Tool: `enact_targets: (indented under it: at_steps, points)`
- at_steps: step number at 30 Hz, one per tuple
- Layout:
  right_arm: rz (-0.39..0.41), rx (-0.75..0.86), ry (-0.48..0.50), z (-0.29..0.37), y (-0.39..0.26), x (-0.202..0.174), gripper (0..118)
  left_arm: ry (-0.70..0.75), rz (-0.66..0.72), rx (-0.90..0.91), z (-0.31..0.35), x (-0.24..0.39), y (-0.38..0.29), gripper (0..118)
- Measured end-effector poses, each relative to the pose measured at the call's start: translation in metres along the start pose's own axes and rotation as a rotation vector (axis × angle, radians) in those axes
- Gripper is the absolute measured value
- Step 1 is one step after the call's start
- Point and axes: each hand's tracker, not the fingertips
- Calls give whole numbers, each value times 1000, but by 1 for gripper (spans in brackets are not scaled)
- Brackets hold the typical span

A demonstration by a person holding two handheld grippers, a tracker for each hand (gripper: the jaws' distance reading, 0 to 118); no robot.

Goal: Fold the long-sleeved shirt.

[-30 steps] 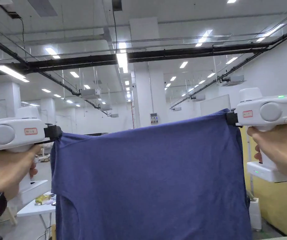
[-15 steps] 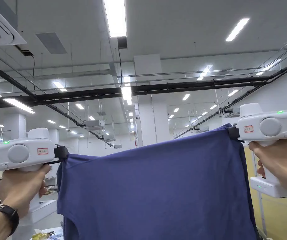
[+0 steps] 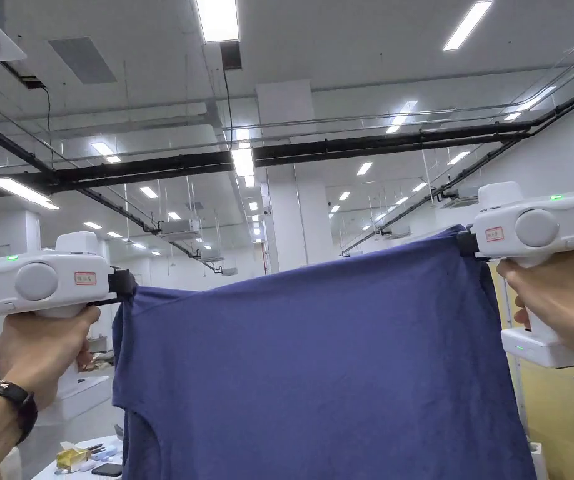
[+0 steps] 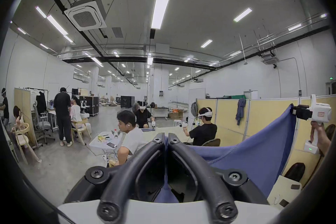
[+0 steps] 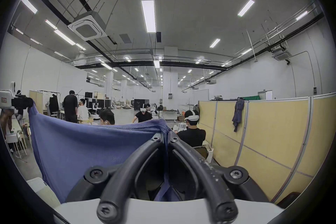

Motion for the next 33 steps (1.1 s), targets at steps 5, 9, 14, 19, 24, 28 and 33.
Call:
enact_targets:
  at_steps: [5,9,14,19,24,28,33]
  points:
    - [19,-7,-17,-37,-10,-5,4,11,-4,-13,-40,-5,-8,0]
    - [37,-1,-35,-62,-17,-11,4,16,18,-16,-67,-9,-17,0]
    - [32,-3,-49,-88,-24,-12,4,20,-6,-27,-93,-8,-26,0]
    - [22,8,-45,-104,-35,-13,4,14,7,-14,-111,-15,-34,0]
    - [37,-11,-28,-115,-60,-13,4,9,4,-28,-119,-19,-52,0]
    - [32,-63,3,-121,-106,-13,4,-15,4,-58,-114,-19,-92,0]
    - [-20,-174,36,-120,-199,-11,4,-36,-8,-161,-94,-14,-177,0]
